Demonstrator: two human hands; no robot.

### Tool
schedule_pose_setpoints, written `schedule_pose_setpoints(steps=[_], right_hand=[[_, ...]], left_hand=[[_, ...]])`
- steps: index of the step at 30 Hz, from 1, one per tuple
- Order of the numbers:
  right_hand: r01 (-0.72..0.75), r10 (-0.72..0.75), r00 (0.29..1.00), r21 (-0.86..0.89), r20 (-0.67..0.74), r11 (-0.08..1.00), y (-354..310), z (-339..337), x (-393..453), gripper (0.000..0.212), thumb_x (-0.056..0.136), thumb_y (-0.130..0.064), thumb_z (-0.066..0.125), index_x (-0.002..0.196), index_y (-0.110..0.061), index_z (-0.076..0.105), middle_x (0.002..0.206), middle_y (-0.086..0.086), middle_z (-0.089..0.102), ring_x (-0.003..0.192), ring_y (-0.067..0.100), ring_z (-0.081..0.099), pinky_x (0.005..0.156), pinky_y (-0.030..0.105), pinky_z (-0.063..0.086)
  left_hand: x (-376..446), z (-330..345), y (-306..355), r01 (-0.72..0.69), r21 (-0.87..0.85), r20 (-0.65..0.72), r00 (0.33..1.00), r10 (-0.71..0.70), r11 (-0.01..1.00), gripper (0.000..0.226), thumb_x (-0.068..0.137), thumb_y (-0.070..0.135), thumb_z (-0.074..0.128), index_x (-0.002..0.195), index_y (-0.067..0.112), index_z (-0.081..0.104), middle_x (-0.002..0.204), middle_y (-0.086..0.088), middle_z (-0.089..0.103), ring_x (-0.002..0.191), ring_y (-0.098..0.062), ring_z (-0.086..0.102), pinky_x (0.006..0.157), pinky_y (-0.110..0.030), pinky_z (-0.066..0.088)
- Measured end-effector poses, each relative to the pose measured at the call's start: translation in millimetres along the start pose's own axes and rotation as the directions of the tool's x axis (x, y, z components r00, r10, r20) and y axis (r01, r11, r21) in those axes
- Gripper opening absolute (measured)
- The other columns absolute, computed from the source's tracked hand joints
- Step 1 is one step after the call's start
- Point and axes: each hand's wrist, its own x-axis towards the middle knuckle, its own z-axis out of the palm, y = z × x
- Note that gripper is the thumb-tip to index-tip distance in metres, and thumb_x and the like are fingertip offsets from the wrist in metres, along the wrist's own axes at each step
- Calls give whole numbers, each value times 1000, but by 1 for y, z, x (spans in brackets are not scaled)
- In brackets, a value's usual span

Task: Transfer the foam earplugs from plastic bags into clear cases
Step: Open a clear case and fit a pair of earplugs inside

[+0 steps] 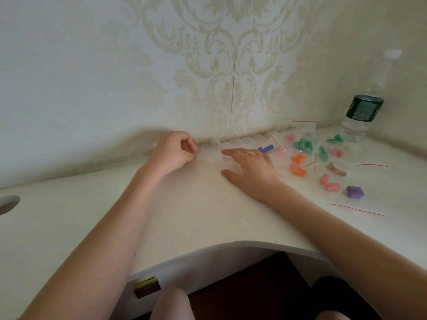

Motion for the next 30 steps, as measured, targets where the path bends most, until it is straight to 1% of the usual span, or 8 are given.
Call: schedule_pose_setpoints(steps=[4, 10, 13, 18, 20, 24, 28, 30], right_hand=[[-14, 12, 973, -5, -231, 1000, 1, -3, 3, 22, 95, -26, 52, 110, -24, 68, 117, 0, 60, 112, 26, 49, 92, 35, 31], [-221, 334, 853, 302, -401, 927, 37, -31, -12, 30, 91, -5, 41, 104, -17, 65, 82, 5, 60, 73, 27, 54, 61, 35, 39], [-279, 444, 776, 389, -448, 878, 66, -43, -24, 52, 87, 1, 37, 124, -25, 62, 99, 2, 68, 79, 21, 60, 71, 34, 50], [-325, 545, 632, 449, -551, 832, 111, -60, -41, 45, 81, 4, 40, 108, -13, 71, 113, 8, 68, 106, 23, 59, 87, 27, 44], [-374, 572, 630, 440, -525, 816, 126, -65, -49, 43, 84, -4, 42, 119, -13, 65, 122, 11, 60, 119, 27, 50, 95, 42, 47], [-652, 671, 660, 186, -336, 735, 148, -65, -64, 55, 94, -41, 44, 137, -7, 45, 142, 15, 42, 138, 29, 26, 111, 49, 30], [-807, 805, 590, -16, -62, 590, 147, -65, -62, 73, 96, -61, 11, 117, -11, 59, 91, 4, 61, 137, 23, 33, 112, 59, -3], [-817, 818, 575, -50, -14, 574, 152, -65, -60, 75, 95, -61, 7, 125, -11, 55, 122, 6, 58, 143, 21, 22, 108, 65, -7]], left_hand=[[0, 7, -7, -85, -37, -61, 995, 83, 996, 37, 69, -4, 64, 59, 31, 57, 80, 8, 66, 87, -20, 67, 84, -36, 51], [0, 17, -2, -198, 52, -27, 979, 200, 979, 29, 75, 1, 67, 69, 27, 55, 77, 2, 67, 71, -11, 62, 69, -26, 46], [-2, 18, 1, -195, 35, 47, 980, 194, 980, 28, 73, -5, 63, 85, 19, 53, 78, 3, 60, 70, -16, 58, 68, -26, 46], [-6, 21, 2, -232, 100, 115, 969, 220, 968, 28, 71, -3, 64, 88, 19, 61, 82, 3, 60, 74, -19, 63, 74, -26, 50], [-6, 23, 2, -230, 110, 87, 971, 221, 967, 19, 75, 3, 65, 85, 19, 64, 82, 2, 64, 78, -19, 65, 78, -27, 51], [-7, 25, 2, -231, 139, 18, 973, 230, 963, 10, 83, 8, 65, 88, 18, 64, 79, 3, 62, 67, -14, 57, 64, -15, 43], [-4, 24, -2, -228, 163, 8, 973, 230, 960, 16, 80, 7, 68, 89, 18, 62, 74, 4, 57, 62, -10, 51, 62, -20, 41], [-3, 26, -4, -263, 217, 1, 963, 269, 940, 19, 77, 2, 68, 92, 15, 65, 79, 0, 59, 71, -18, 55, 71, -32, 47]])
